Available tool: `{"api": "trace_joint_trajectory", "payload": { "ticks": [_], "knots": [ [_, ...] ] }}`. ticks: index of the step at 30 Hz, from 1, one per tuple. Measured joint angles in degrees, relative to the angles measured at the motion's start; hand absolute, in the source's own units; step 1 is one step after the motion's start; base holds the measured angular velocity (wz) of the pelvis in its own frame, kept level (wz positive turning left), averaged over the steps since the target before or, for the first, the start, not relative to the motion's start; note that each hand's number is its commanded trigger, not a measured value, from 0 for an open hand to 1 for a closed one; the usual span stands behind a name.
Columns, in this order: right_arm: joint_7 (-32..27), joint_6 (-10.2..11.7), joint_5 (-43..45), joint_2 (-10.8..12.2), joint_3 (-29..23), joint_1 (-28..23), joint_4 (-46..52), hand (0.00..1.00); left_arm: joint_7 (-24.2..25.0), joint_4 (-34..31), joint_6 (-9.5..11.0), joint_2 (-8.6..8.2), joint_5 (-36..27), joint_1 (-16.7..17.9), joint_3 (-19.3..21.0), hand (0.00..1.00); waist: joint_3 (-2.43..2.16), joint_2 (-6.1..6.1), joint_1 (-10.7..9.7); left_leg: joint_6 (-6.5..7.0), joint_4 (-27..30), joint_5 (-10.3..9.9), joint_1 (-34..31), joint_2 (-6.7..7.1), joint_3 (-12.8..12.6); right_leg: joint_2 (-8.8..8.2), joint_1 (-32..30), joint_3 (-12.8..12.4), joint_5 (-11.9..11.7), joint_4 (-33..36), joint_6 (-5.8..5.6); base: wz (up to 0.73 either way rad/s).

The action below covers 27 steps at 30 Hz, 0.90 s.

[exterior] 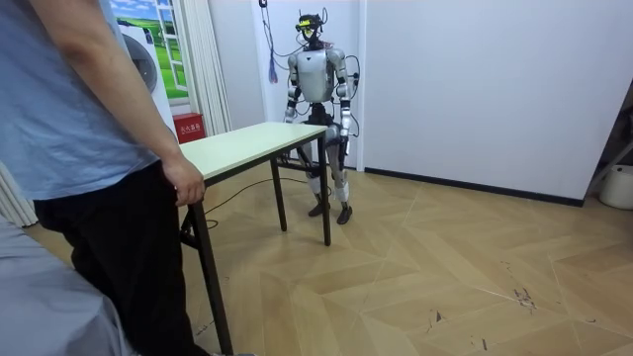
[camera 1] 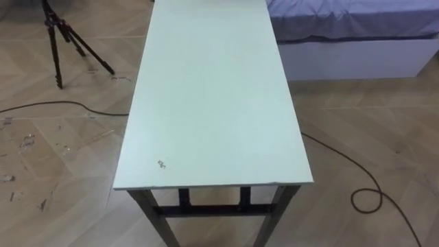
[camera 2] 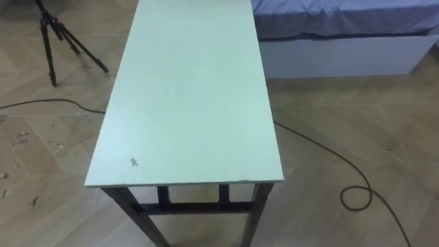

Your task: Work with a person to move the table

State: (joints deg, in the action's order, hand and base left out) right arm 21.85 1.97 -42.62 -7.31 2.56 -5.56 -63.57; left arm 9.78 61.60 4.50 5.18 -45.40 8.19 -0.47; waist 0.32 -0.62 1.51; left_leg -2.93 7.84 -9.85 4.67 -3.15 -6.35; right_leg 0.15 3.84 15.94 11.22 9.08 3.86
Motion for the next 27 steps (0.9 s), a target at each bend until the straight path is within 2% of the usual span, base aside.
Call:
{"api": "trace_joint_trajectory", "payload": {
  "ticks": [2,6,8,11,15,17,20,27],
  "knots": [
    [0.5,-1.0,-1.6,0.4,0.0,-0.5,4.6,0.0,1.3,-3.2,-0.5,-0.17,-5.5,0.1,-0.8,0.0,0.11,0.12,-0.1,0.0,0.0,0.0,-0.1,-0.01,-0.1,-0.07,-0.2,0.2,0.0,0.3,0.0,0.02],
    [1.6,-2.0,-5.7,0.9,1.2,-2.8,14.6,0.0,4.6,-13.0,-0.9,-0.07,-10.8,2.4,-5.1,0.0,0.27,0.36,0.1,0.01,0.0,0.0,-0.6,0.07,-0.1,-0.27,-0.9,0.3,0.0,0.8,-0.01,0.02],
    [1.6,-2.6,-8.9,1.1,3.5,-4.6,20.1,0.0,4.9,-20.7,-2.0,0.05,-16.0,4.5,-8.0,0.0,0.25,0.35,0.1,0.1,0.0,-0.1,-0.4,0.08,-0.1,-0.27,-0.8,0.3,0.0,0.8,-0.02,0.0],
    [1.2,-3.0,-12.8,1.2,7.1,-6.5,23.9,0.0,4.9,-27.7,-2.2,0.51,-22.7,5.1,-11.8,0.0,0.41,0.67,-0.1,0.11,0.1,-0.1,-0.4,0.08,-0.1,-0.24,-0.8,0.1,0.0,0.8,-0.02,-0.01],
    [1.7,-3.2,-13.3,1.0,11.7,-6.2,27.9,0.0,4.9,-30.6,-2.0,1.38,-24.4,4.5,-15.3,0.0,0.44,0.9,-1.4,0.11,0.6,-0.1,-0.5,0.07,0.1,-0.21,-0.8,-0.2,0.0,0.9,-0.01,-0.04],
    [2.3,-3.3,-13.4,0.6,13.4,-6.3,30.7,0.0,4.9,-35.0,-2.2,2.34,-25.1,4.8,-17.8,0.0,0.5,0.82,-1.5,0.11,0.8,-0.1,-0.8,0.07,0.1,-0.19,-0.9,-0.2,0.0,0.8,-0.01,0.0],
    [2.8,-3.3,-13.3,-0.1,14.6,-6.1,34.6,0.0,4.9,-40.5,-2.3,2.92,-26.1,5.4,-18.3,0.0,0.65,0.55,-1.6,0.11,0.8,-0.1,-0.5,0.07,0.1,-0.15,-0.8,-0.7,0.0,0.9,0.0,-0.05],
    [2.8,-3.3,-13.2,-0.1,14.9,-5.6,36.4,0.0,4.9,-41.6,-2.7,4.34,-26.0,4.4,-17.5,0.0,0.9,0.06,-2.8,0.1,0.6,-0.1,-0.1,-0.11,0.1,-0.15,-0.8,-0.8,0.0,1.6,-0.01,-0.02]
  ]
}}
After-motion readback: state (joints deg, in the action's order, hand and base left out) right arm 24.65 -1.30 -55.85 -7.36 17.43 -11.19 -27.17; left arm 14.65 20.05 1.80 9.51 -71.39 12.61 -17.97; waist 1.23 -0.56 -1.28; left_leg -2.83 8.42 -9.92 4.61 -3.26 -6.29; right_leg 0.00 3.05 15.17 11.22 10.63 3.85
